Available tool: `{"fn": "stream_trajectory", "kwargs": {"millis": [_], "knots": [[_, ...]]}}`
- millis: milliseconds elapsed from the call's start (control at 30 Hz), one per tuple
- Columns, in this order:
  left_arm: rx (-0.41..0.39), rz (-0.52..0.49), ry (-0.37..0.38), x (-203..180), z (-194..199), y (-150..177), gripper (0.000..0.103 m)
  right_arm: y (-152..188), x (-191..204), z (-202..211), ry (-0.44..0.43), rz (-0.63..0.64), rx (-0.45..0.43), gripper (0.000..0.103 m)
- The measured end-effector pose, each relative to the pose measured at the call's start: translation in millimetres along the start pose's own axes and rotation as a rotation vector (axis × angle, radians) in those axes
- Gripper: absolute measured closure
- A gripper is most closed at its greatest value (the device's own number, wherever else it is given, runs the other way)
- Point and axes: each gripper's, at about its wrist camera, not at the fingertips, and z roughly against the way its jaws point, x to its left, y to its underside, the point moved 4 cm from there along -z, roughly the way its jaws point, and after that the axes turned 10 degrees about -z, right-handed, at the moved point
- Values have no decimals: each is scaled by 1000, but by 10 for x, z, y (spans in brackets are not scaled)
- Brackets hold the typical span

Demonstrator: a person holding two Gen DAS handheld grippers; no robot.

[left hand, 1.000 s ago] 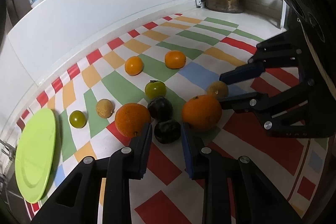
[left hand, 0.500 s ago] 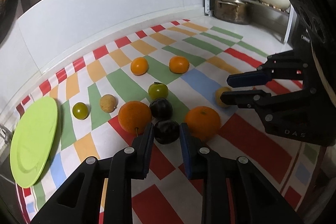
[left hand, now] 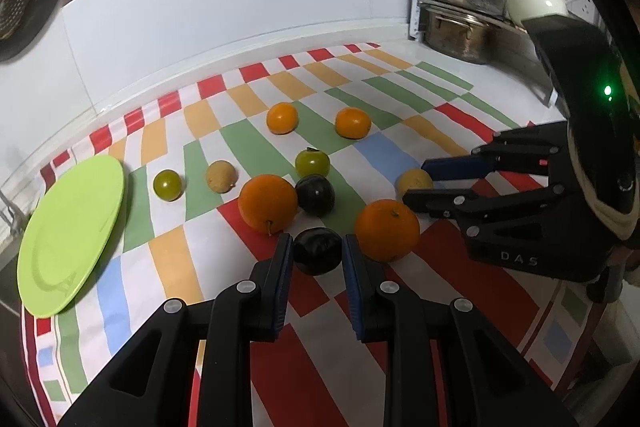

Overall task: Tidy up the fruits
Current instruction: 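Grasp a dark plum with the left gripper while the right gripper grasps a brown round fruit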

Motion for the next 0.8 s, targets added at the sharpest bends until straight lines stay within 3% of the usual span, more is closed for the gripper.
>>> {"fn": "stream_trajectory", "kwargs": {"millis": [200,500,800], "knots": [[-11,38,-7,9,43,4,78,-5,-25,-3,-10,-17,-3,73],[-52,110,-24,72,242,-24,78,-94,54,307,12,-15,-92,73],[-123,159,-108,272,652,-16,78,-240,374,635,-26,2,-173,73]]}}
